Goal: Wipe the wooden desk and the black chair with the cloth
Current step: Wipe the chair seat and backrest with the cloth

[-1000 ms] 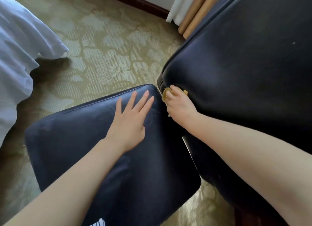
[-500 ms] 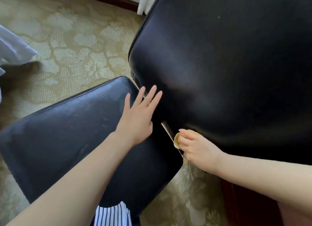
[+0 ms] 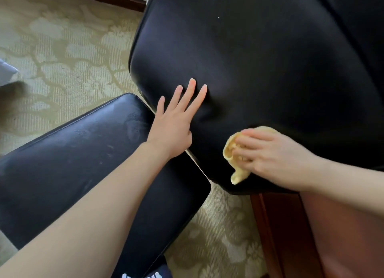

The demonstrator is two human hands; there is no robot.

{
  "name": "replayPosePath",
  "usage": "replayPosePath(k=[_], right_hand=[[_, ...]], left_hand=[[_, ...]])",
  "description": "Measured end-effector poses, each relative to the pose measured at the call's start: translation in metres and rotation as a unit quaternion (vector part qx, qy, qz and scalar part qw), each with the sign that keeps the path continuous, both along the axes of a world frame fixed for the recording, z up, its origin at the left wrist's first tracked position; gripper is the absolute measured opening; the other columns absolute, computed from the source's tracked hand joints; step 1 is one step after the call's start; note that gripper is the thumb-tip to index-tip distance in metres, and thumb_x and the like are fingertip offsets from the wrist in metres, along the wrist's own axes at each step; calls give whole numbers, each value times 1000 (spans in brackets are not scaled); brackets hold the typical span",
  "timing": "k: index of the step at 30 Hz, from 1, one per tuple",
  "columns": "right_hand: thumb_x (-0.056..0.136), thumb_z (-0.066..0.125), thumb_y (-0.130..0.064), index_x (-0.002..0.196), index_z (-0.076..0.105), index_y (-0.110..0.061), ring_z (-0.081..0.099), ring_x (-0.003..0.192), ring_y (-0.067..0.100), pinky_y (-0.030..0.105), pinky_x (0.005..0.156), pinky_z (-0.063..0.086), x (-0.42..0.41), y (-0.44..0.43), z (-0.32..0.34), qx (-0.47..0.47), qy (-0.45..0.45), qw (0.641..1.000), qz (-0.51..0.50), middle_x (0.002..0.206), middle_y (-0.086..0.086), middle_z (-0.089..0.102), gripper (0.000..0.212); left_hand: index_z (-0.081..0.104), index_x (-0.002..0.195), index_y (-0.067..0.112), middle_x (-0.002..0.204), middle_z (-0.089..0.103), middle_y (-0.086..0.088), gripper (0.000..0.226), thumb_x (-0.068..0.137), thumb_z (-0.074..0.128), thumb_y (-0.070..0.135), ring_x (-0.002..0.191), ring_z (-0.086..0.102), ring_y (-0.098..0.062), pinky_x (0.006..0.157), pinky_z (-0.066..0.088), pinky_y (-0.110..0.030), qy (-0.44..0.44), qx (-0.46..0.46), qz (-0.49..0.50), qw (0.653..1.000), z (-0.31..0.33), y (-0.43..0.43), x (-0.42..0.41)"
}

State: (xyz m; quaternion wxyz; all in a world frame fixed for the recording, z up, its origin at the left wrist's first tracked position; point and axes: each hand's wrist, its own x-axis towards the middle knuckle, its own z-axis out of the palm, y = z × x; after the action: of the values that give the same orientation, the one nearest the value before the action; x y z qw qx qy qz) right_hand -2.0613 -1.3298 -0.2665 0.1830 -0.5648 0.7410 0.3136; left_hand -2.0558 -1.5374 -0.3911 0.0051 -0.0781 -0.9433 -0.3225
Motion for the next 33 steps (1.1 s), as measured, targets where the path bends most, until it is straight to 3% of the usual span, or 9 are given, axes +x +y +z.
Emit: replayPosePath(k=[3,8,10,13,16,20,22,28,33], right_hand=[[96,26,-13,89,67,-17,61,100,18,33,87,49,-20,-16,1,-80,69,994,7,95,-4,63,42],[94,33,-15,88,65,-26,58,98,10,24,80,42,-36,-51,-38,-81,157,984,19,93,-12,61,34],[93,35,-17,87,68,-28,58,96,5,19,80,44,-37,-70,-63,-79,177,981,7,90,-16,61,35],[97,35,-15,98,67,-22,52,111,11,23,92,41,-36,-83,-109,-73,193,978,24,103,-12,60,33],[98,36,-13,109,63,-11,39,125,26,33,102,30,-30,-92,-135,-22,185,982,16,120,2,57,30],[95,47,-26,119,61,-14,31,131,30,36,106,26,-8,-90,-160,87,192,977,37,131,4,53,30],[93,52,-22,129,54,-13,30,131,33,39,109,22,8,-80,-178,169,202,962,78,137,6,49,38],[91,55,-16,128,54,-15,35,125,34,44,108,25,74,-2,-199,310,108,931,160,130,1,54,36],[94,47,-25,118,61,-13,37,123,29,37,105,27,105,54,-167,298,132,907,269,119,-3,58,30]], left_hand=[[-15,148,37,158,-15,9,103,76,46,-3,147,-2,-19,115,9,-51,9,-18,-17,1000,0,-11,-5],[-11,149,36,159,-13,8,103,75,48,-5,147,-1,-21,115,8,-50,37,-62,-44,996,-4,-27,-6],[-6,150,34,160,-10,6,101,75,48,-4,147,-2,-23,115,7,-50,39,-76,-36,996,-9,-29,0],[-5,151,28,160,-11,5,95,78,47,-1,147,-5,-23,115,4,-49,17,-81,-24,996,-21,-30,16],[-9,150,28,159,-15,5,92,81,46,2,147,-8,-21,116,0,-47,-15,-86,-12,996,-35,-27,34],[-14,149,29,158,-20,5,96,81,47,2,146,-13,-20,116,-2,-47,-56,-94,-5,994,-50,-22,52],[-15,149,30,158,-20,5,96,81,47,2,146,-14,-20,116,-2,-47,-62,-91,-8,994,-55,-18,58],[-14,149,30,157,-22,8,95,82,47,1,145,-16,-19,115,-7,-45,-64,-91,-33,993,-56,-5,70],[-15,149,30,157,-22,7,98,80,48,-1,145,-18,-20,115,-7,-45,-42,-100,-62,992,-38,13,69]])
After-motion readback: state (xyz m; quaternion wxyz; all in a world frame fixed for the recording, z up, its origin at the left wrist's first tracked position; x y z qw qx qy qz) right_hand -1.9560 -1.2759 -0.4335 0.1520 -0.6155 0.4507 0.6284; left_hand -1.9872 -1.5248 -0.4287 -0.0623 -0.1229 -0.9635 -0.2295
